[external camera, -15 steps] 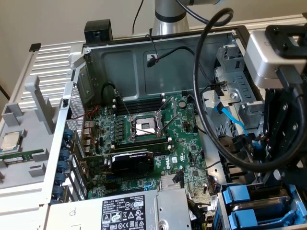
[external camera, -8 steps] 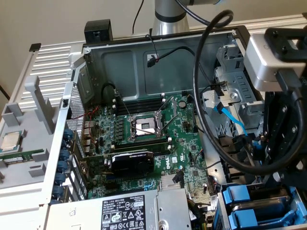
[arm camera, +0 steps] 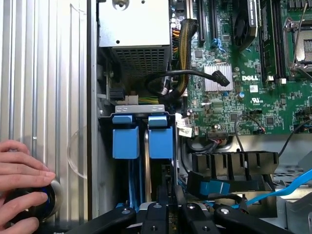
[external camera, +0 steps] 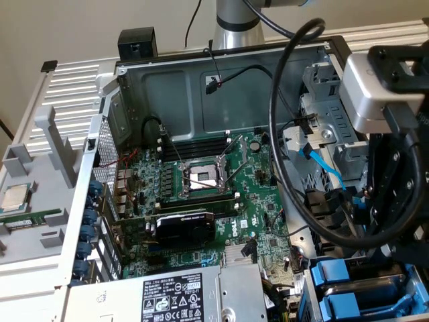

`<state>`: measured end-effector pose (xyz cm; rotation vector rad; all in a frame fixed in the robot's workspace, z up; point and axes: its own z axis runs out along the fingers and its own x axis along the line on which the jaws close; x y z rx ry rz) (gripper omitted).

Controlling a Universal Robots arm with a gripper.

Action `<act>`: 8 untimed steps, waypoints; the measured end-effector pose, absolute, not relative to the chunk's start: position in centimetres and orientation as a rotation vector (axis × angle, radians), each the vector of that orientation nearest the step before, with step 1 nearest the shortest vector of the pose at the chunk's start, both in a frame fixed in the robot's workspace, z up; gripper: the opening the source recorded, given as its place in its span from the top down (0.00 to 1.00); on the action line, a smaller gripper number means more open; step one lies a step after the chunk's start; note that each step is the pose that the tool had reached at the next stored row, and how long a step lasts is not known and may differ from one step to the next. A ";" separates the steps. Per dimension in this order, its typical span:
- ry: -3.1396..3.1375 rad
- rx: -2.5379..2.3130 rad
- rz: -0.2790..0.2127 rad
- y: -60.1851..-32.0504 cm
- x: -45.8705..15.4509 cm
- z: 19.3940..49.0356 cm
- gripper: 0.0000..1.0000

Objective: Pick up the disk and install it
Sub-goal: 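Insert the first disk wire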

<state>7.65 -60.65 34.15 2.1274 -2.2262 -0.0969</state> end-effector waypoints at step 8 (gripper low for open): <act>-2.254 2.100 -0.098 -60.6 7.6 34.1 0.83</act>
